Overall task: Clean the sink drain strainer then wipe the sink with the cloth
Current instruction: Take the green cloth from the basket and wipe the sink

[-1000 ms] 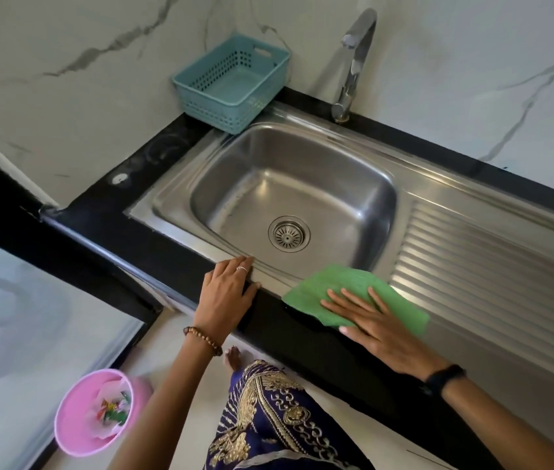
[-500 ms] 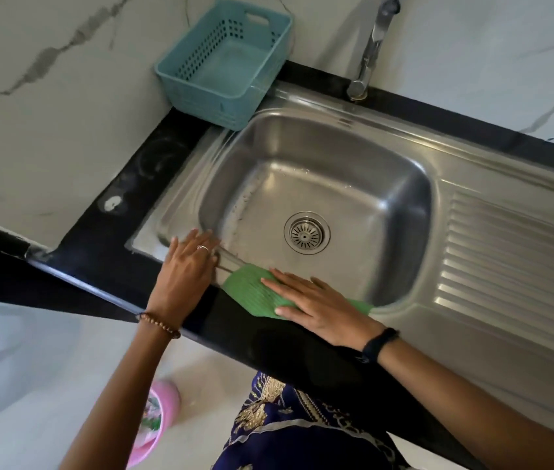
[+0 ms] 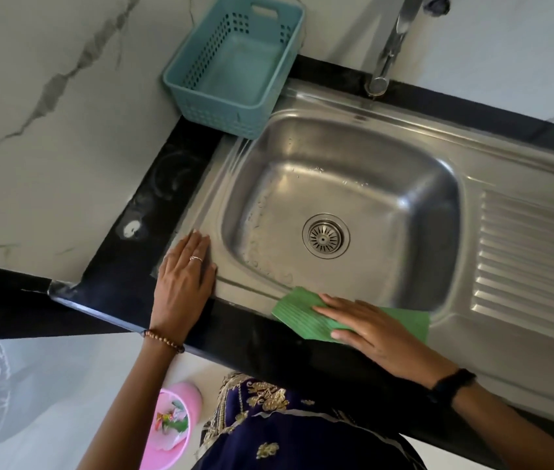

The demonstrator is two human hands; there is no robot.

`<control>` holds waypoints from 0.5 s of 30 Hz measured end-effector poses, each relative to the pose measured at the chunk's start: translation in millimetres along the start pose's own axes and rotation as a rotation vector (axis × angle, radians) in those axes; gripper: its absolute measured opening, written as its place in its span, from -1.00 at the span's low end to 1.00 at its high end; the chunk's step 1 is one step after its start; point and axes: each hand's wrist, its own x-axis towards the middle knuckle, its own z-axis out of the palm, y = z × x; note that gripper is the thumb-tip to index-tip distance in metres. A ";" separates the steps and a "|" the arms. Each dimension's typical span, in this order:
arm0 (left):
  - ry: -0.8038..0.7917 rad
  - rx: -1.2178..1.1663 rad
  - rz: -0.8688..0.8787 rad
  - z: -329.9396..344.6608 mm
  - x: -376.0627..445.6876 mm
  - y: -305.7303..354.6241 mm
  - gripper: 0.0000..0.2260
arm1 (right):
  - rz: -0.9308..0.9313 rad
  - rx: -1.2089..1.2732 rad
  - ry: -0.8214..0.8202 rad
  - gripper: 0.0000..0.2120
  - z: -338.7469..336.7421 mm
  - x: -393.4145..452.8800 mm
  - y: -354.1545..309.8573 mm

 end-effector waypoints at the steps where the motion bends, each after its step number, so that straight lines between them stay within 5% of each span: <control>1: -0.003 0.003 -0.003 -0.1 0.2 -0.5 -0.55 | 0.017 0.018 -0.011 -0.57 -2.3 -3.2 1.8; 15: -0.042 -0.107 0.011 -35.1 25.0 -15.7 -0.61 | 0.031 0.031 -0.027 -0.57 15.1 132.9 -105.2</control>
